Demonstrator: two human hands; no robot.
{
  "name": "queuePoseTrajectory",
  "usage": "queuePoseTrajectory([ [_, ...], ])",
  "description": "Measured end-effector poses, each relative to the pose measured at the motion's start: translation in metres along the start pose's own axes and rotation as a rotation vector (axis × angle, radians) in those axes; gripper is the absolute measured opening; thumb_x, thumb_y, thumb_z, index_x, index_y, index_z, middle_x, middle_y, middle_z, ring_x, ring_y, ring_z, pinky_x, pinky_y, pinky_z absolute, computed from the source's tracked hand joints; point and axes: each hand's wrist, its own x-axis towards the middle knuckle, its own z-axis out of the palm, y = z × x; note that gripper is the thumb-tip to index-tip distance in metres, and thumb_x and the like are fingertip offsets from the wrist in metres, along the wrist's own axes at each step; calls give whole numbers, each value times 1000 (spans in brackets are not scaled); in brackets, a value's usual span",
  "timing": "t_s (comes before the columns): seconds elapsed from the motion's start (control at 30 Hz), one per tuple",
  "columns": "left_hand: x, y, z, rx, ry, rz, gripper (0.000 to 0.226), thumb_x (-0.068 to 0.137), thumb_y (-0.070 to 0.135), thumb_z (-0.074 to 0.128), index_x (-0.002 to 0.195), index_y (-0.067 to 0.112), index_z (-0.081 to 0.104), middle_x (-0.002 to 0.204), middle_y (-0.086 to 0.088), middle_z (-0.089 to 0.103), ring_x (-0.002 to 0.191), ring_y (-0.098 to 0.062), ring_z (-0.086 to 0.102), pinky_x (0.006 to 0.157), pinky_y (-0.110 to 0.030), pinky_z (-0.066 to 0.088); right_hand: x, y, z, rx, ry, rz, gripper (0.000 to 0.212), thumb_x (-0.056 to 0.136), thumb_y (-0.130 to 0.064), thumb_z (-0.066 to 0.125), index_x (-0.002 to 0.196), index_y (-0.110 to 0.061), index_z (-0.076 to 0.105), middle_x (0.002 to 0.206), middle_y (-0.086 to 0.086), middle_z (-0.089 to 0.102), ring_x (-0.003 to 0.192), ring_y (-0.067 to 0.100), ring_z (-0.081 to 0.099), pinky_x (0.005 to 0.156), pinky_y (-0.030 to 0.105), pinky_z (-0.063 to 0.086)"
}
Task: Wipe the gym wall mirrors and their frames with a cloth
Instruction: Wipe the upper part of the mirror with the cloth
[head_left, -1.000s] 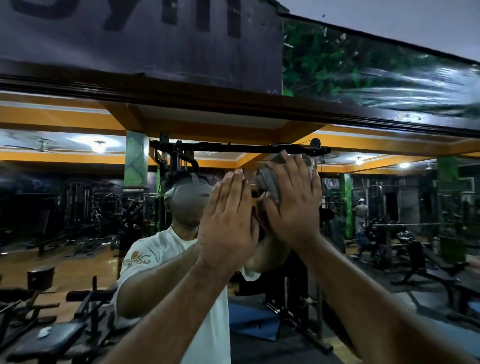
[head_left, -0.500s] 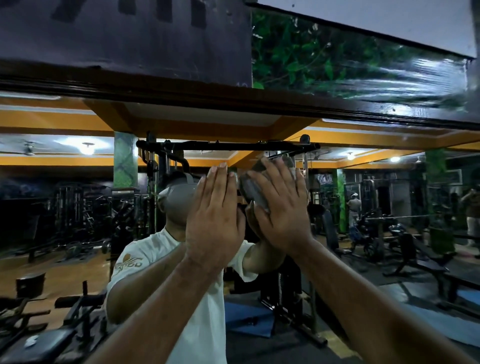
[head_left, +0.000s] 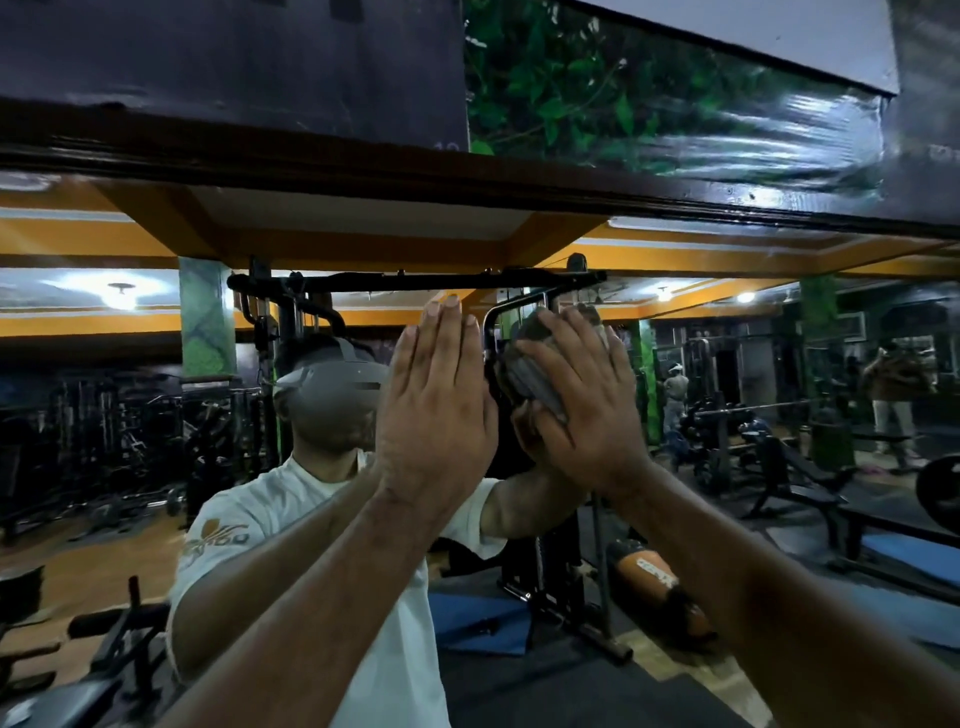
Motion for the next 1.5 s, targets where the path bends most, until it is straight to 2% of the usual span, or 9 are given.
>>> queuePoseTrajectory([
  [0.2,8,23,9,-9,-3,40,58,101,28,36,152,-2,37,161,-22,31,153,-33,23,126,-49,19,33,35,-14,0,67,430,68,93,-44,40,158,-24,37,171,3,24,160,26,10,126,62,11],
  [0.33,16,43,16,-5,-4,32,60,102,31,29,153,-1,34,161,-22,30,153,-34,24,125,-49,21,-1,27,-11,59,-21,148,71,89,-43,43,158,-24,40,172,3,21,161,25,8,128,57,-1],
  [0.47,17,63,29,10,-26,50,59,101,28,36,152,-2,35,162,-22,30,153,-34,23,125,-50,22,-49,69,-19,-19,-61,-20,68,89,-42,47,153,-20,49,169,6,29,160,25,16,127,57,8],
  [0.67,30,97,46,26,-73,43,62,99,32,29,153,0,34,164,-20,26,155,-32,19,126,-48,18,-25,101,-28,65,67,321,66,92,-44,45,157,-29,41,171,-2,25,158,12,3,128,53,0],
  [0.9,21,131,67,31,-36,5,58,103,29,34,153,-1,35,164,-21,24,155,-33,18,126,-49,17,-80,136,-27,19,33,-54,58,93,-39,48,148,-23,54,165,6,39,157,27,26,124,61,17],
  [1.07,21,148,76,76,31,-78,59,102,29,40,152,-2,38,162,-23,28,153,-34,22,127,-47,12,-34,139,-28,40,124,323,66,94,-46,39,155,-25,45,169,2,29,159,23,14,128,54,2],
  [1.17,20,155,81,86,46,-110,61,100,28,42,153,-2,35,163,-22,27,154,-35,21,127,-49,12,-47,132,-23,79,92,174,62,95,-44,43,154,-26,48,169,2,30,160,21,14,128,51,-2],
  [1.33,19,155,84,142,28,-112,62,105,31,38,156,-2,28,165,-23,21,155,-34,14,127,-50,12,-63,176,-34,24,26,-116,58,93,-43,50,148,-26,55,164,5,40,157,26,26,123,62,16],
  [1.5,19,158,86,126,34,-124,63,104,32,39,156,-2,27,165,-22,20,156,-34,13,127,-51,12,-19,168,-33,37,131,258,63,91,-43,41,151,-25,50,167,3,34,158,23,17,127,59,9],
])
